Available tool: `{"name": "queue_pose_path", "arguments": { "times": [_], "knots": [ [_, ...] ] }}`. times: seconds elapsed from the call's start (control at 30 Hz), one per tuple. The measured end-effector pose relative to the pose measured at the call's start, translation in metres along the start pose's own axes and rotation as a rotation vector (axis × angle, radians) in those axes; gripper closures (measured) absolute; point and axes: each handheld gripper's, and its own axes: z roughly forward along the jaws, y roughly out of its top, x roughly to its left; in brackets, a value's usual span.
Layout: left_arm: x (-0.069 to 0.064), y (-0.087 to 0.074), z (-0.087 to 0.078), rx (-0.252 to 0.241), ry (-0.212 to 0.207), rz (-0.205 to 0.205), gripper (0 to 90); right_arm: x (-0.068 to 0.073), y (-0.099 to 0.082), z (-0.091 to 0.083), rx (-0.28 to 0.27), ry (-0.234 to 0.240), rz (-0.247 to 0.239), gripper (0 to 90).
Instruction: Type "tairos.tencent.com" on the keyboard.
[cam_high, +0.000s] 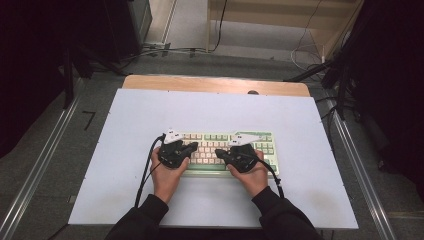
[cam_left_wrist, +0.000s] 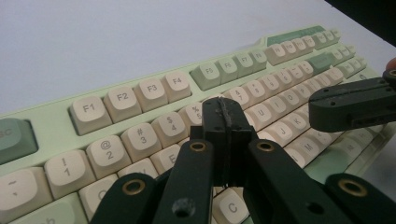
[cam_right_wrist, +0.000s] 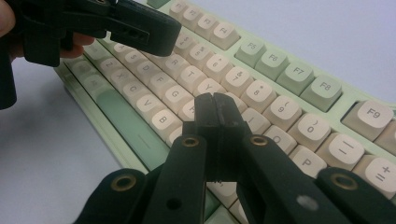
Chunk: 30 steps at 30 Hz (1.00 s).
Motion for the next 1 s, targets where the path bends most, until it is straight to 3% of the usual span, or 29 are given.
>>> {"name": "queue_pose_path", "arguments": {
  "times": [1.0],
  "knots": [
    [-0.006, -0.001, 0.017, 0.034, -0.001, 0.02, 90.0, -0.003, 0.0, -0.001, -0.009, -0.016, 0.009, 88.3]
  ]
}}
